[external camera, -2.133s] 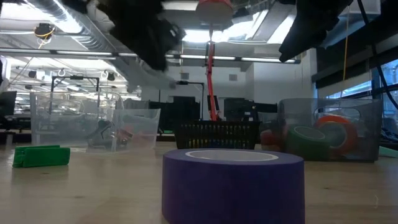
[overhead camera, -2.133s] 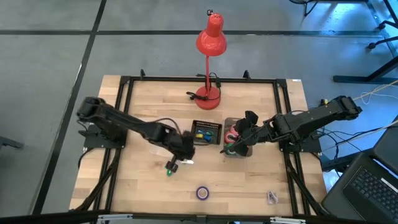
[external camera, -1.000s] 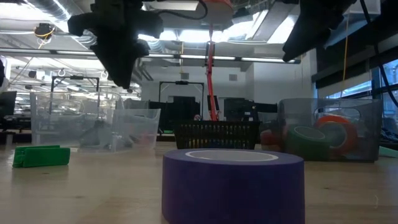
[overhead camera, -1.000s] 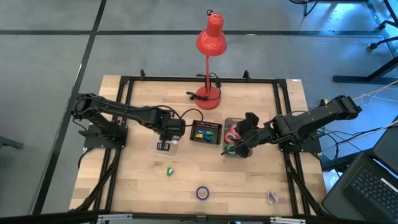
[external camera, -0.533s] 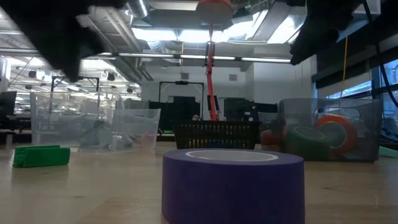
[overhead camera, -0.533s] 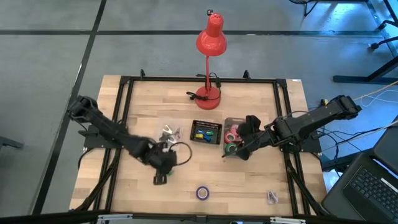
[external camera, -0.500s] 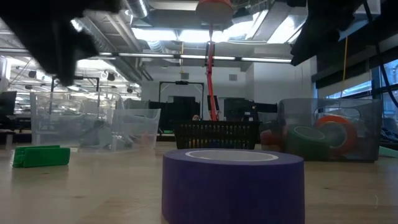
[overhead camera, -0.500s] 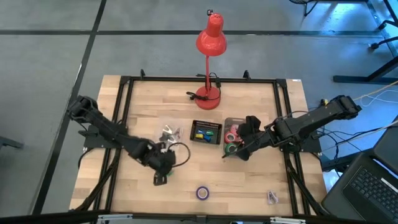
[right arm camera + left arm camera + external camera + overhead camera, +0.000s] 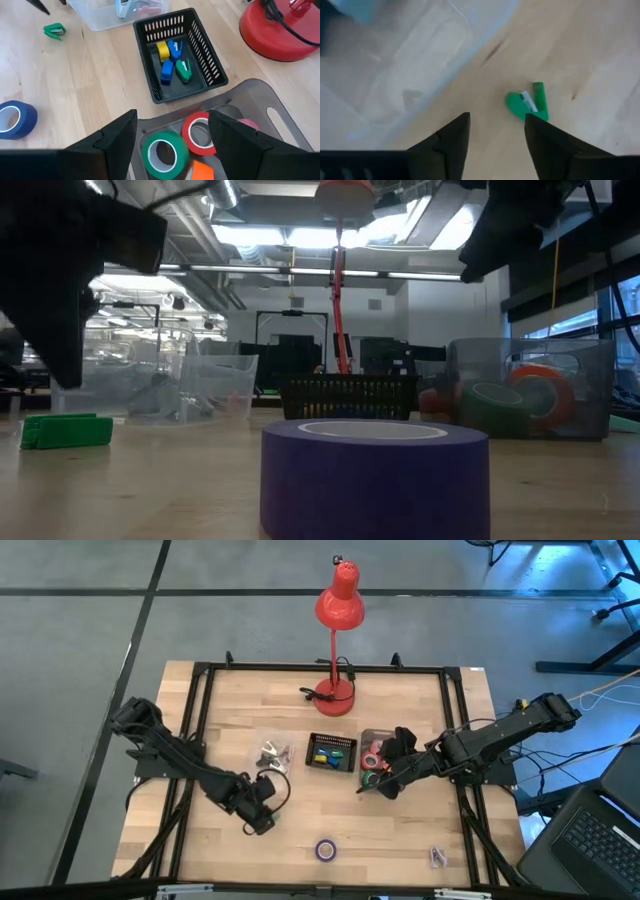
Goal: Pick and place Stapler, Stapler remover, tape
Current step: Put the green stapler into the black basket
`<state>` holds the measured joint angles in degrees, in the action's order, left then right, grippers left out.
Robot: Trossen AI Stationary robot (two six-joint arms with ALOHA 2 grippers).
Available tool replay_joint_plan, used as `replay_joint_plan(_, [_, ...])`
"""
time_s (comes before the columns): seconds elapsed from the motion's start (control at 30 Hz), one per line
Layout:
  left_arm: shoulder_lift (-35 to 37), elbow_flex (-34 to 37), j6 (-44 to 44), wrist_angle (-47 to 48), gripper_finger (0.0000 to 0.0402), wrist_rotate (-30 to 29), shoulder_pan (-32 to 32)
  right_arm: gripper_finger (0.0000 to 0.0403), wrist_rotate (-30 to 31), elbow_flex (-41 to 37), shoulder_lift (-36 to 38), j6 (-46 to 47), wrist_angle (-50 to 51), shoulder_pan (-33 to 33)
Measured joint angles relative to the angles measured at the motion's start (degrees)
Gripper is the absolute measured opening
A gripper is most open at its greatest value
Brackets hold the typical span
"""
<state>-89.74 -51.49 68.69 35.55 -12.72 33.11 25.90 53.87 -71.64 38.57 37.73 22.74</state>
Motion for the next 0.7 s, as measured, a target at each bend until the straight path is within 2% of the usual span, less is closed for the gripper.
replay_joint_plan(0.1, [-1.84,0.11,0.36,-3.55,0.0205,3.88,-0.62,0.0246,0.0,0.0,0.0,-0.26,0.01,0.0])
replay_joint_plan(0.33, [-3.72,-0.12,0.32,-5.18,0.0249,4.7,-1.37,0.0246,-0.03,0.0,0.0,-0.44,-0.02,0.0])
replay_joint_plan(0.53, [-3.67,-0.5,2.48,-5.22,0.0254,7.35,-1.53,0.0246,-0.61,0.0,0.0,-0.4,0.04,0.0])
replay_joint_plan(0.7, [-4.14,-4.16,3.17,-3.44,0.0255,8.32,-0.47,0.0246,-0.61,0.0,0.0,-0.18,0.23,0.0])
